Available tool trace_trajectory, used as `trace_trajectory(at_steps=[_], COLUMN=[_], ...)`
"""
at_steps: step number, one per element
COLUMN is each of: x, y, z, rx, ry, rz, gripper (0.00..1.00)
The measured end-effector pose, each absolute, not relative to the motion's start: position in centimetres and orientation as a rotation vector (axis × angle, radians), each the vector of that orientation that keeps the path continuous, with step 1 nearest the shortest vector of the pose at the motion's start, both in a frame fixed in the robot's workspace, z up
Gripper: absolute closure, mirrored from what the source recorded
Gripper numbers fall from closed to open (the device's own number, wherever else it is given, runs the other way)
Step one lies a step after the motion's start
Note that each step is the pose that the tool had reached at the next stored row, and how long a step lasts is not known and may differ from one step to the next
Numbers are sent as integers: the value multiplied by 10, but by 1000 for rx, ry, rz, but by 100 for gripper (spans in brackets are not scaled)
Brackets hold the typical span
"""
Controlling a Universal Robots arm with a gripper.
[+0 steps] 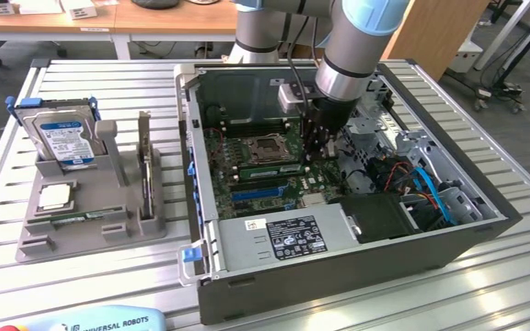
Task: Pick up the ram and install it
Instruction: 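Press down the ram until it locks into place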
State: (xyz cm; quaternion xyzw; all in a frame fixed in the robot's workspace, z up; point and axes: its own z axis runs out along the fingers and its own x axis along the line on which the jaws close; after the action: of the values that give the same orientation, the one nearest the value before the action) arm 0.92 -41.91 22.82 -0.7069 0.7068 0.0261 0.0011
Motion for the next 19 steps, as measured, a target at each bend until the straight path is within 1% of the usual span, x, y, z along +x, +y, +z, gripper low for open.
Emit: trace_trajectory(at_steps=[19], x=[9], y=[-419], z=[226], rx=[-2220], ry=[2219], rz=[82], gripper=[90])
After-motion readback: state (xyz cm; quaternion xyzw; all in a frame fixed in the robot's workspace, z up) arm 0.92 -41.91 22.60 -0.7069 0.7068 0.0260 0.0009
